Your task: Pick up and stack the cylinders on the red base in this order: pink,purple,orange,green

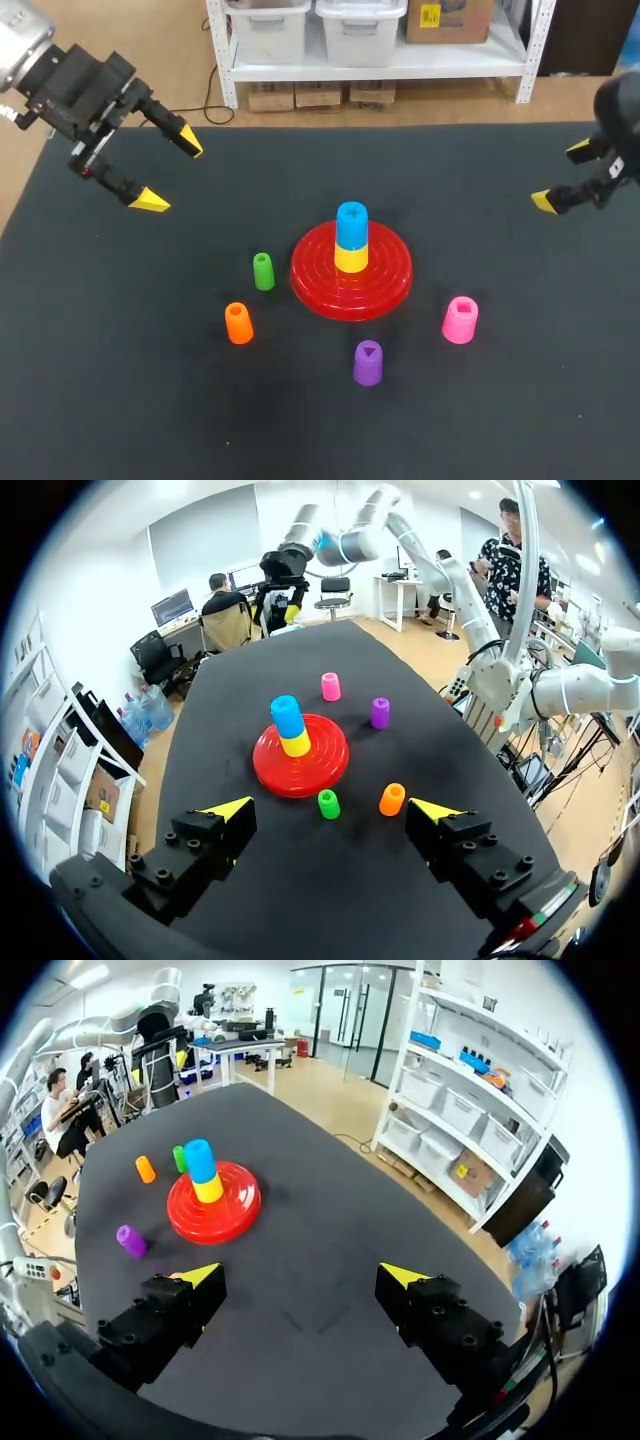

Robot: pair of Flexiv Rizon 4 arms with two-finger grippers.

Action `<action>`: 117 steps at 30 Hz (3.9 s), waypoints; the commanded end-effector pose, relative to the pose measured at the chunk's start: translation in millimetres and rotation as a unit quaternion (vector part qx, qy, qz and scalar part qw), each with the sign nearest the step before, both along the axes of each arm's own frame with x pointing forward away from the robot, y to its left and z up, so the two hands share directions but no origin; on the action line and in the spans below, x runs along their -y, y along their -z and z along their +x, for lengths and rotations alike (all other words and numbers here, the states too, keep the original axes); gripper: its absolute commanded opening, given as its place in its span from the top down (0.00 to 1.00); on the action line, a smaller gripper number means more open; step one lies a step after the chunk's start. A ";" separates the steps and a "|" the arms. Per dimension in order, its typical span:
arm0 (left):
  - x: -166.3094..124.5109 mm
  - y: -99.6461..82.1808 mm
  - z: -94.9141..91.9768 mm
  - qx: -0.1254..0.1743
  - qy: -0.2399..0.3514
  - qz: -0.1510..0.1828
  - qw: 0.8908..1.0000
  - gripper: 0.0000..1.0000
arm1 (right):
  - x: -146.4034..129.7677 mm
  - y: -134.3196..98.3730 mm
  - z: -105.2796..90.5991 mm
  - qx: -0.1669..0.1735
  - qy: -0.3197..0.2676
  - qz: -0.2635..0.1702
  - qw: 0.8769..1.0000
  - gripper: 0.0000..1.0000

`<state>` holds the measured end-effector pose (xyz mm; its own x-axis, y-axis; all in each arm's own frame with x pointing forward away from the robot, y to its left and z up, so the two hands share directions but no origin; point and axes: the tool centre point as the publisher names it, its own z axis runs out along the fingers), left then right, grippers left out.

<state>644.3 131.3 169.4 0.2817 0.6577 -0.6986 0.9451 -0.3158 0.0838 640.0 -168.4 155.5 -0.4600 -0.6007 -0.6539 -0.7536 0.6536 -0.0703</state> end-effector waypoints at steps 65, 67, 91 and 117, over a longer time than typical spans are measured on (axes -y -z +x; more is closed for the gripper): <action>-0.1 0.8 -1.0 0.002 -0.001 0.000 1.000 0.00 | -102.9 121.7 -93.3 -0.139 -0.226 -0.256 0.930 0.00; -0.1 0.8 -1.0 0.002 -0.001 0.000 1.000 0.00 | -102.7 127.0 -88.8 -0.147 -0.222 -0.250 0.931 0.00; -0.1 0.8 -1.0 0.002 -0.001 0.000 1.000 0.00 | -98.7 147.7 -80.4 -0.169 -0.208 -0.269 0.925 0.00; -0.1 0.8 -1.0 0.002 -0.001 0.000 1.000 0.00 | -97.0 152.2 -78.4 -0.189 -0.218 -0.262 0.921 1.00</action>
<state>644.1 131.2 169.4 0.2817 0.6579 -0.6985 0.9452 -0.3155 0.0841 560.1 -71.7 3.2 -0.2368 -0.9694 -0.0643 -0.9715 0.2357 0.0249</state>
